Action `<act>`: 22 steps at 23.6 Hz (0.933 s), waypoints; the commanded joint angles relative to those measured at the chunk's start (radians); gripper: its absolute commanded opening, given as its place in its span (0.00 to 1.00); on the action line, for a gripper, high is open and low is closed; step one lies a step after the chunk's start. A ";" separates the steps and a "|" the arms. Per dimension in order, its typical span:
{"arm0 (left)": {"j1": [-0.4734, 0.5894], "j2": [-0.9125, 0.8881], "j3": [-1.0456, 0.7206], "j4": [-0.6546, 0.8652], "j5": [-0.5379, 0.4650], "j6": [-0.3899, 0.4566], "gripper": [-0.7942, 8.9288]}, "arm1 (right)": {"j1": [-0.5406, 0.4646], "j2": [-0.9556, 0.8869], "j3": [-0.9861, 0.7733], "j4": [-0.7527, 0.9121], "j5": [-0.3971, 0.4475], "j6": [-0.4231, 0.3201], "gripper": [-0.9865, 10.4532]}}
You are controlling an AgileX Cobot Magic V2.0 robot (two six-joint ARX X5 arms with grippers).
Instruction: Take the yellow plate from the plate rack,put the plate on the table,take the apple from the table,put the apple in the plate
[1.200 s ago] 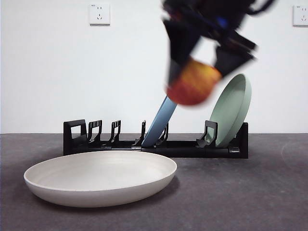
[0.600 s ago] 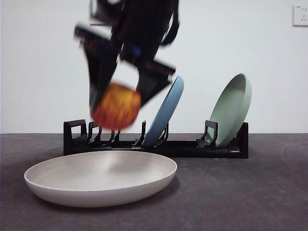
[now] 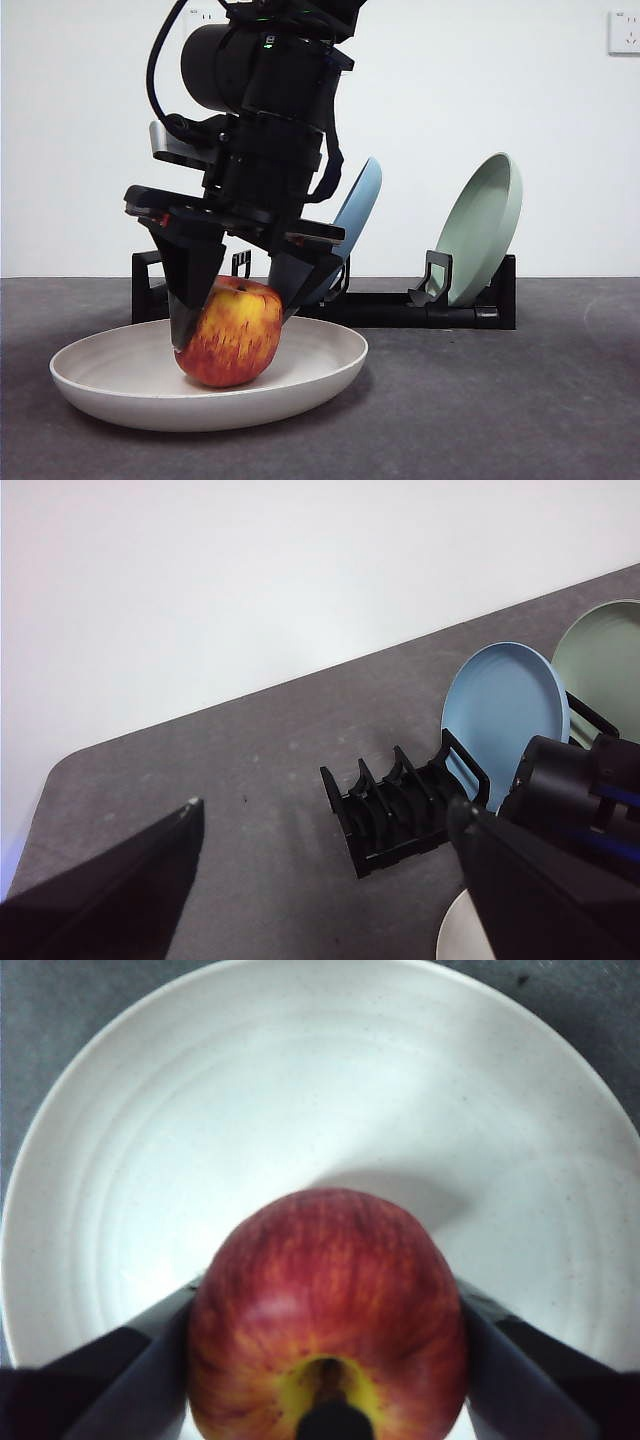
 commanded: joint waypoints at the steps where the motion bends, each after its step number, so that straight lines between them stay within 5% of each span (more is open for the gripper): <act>1: 0.003 -0.003 -0.002 -0.001 -0.005 -0.006 0.50 | 0.008 0.024 -0.007 -0.009 0.005 -0.009 0.40; 4: 0.003 -0.003 -0.002 -0.001 -0.005 -0.006 0.50 | 0.008 0.024 -0.007 -0.009 0.006 -0.009 0.59; 18: 0.003 0.000 -0.002 0.016 -0.005 0.002 0.50 | 0.003 -0.113 0.010 -0.010 0.007 -0.011 0.58; 22: 0.003 0.021 -0.002 0.079 -0.003 0.081 0.49 | -0.008 -0.229 0.011 -0.009 0.010 -0.043 0.58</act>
